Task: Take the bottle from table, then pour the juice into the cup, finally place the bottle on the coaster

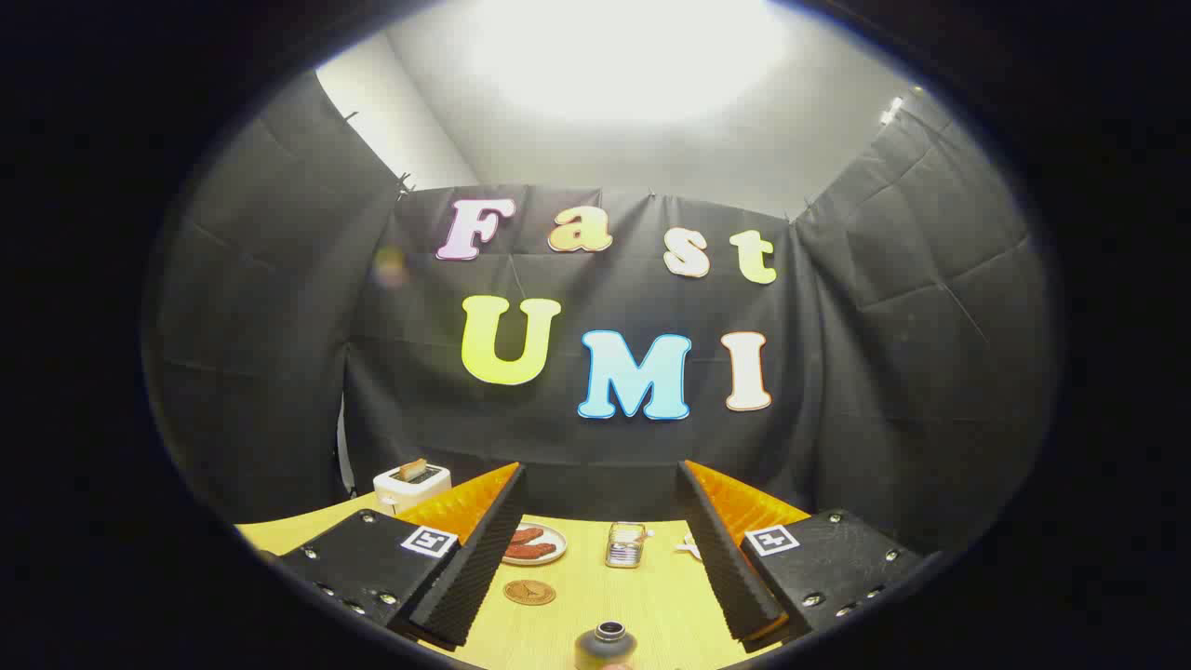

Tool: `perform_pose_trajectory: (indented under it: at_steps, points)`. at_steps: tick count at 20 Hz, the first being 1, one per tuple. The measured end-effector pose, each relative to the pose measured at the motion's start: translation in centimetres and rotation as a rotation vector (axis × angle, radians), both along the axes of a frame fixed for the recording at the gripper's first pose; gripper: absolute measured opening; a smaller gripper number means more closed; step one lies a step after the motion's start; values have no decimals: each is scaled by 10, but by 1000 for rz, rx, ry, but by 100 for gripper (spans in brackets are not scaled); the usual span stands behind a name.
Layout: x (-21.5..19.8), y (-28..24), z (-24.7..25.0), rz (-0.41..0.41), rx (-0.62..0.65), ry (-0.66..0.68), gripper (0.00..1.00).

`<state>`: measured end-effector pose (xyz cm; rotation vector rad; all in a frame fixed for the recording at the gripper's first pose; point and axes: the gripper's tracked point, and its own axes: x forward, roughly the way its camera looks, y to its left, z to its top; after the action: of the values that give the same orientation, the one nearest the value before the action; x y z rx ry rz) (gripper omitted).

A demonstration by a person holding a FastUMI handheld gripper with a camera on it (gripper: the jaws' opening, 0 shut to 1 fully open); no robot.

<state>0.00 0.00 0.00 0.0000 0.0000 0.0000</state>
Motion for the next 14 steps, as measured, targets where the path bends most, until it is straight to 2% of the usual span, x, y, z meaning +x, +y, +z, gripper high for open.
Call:
perform_pose_trajectory:
  at_steps: [14]
  points:
    - [-1,-8,-1,51,58,-31,97]
